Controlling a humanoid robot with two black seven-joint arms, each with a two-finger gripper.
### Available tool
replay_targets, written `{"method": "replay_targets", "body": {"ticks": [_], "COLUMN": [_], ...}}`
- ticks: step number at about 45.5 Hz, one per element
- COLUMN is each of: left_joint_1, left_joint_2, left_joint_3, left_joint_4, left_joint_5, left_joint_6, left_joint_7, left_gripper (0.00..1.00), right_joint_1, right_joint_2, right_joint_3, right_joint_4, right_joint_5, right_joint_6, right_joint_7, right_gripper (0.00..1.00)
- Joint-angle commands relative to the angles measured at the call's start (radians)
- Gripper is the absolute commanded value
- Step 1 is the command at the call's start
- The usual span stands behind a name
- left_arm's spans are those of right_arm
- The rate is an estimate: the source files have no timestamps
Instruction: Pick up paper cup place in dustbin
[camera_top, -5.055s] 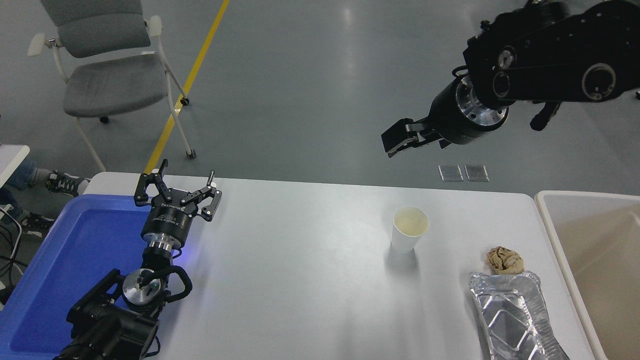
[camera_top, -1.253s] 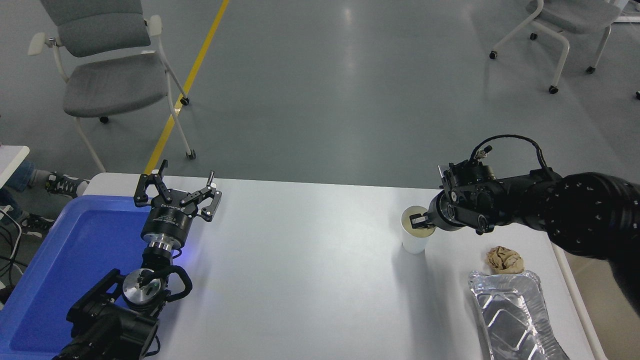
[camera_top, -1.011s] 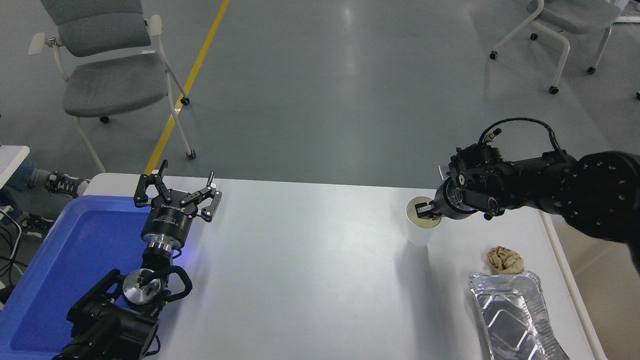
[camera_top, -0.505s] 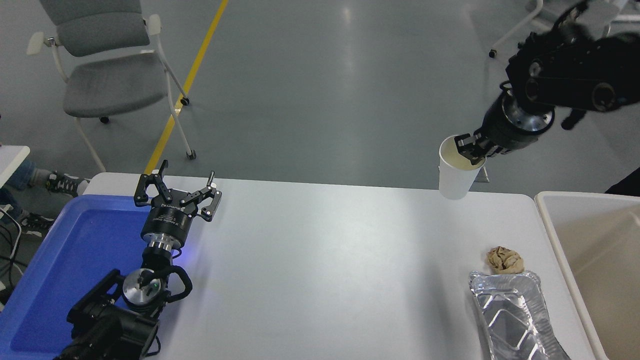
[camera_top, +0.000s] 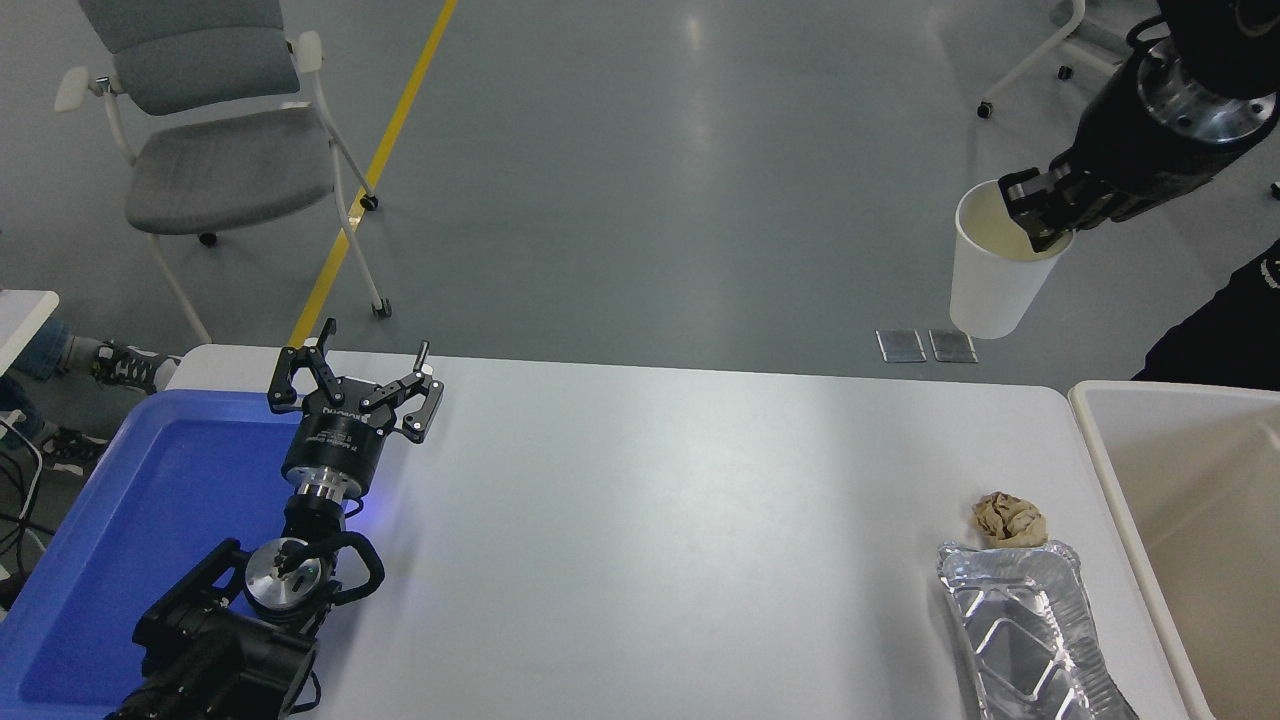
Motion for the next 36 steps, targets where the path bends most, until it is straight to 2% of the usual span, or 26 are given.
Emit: {"method": "replay_targets", "body": {"ticks": [1, 10, 18, 25, 36], "left_joint_1": [0.000, 0.000, 0.000, 0.000, 0.000], "left_joint_2": [0.000, 0.000, 0.000, 0.000, 0.000], "left_joint_3": [0.001, 0.001, 0.001, 0.001, 0.001], "left_joint_4": [0.000, 0.000, 0.000, 0.000, 0.000], "left_joint_5": [0.000, 0.000, 0.000, 0.000, 0.000], "left_joint_6": [0.000, 0.000, 0.000, 0.000, 0.000], "left_joint_7": [0.000, 0.000, 0.000, 0.000, 0.000], "left_gripper": [0.99, 0.99, 0.99, 0.99, 0.99], "right_joint_1": [-0.088, -0.317, -0.653, -0.984, -1.319], "right_joint_2": [-0.158, -0.330, -0.437, -0.404, -0.186], "right_joint_3": [-0.007, 0.076, 0.398, 0.769, 1.215], "right_joint_4": [-0.090, -0.330, -0.622, -0.909, -1.301], "right_joint_5": [-0.009, -0.009, 0.010, 0.017, 0.031], "right_joint_6": [-0.155, -0.309, -0.418, -0.493, -0.553], "right_joint_7": [-0.034, -0.028, -0.030, -0.031, -0.034], "right_gripper": [0.00, 0.00, 0.00, 0.00, 0.00]}}
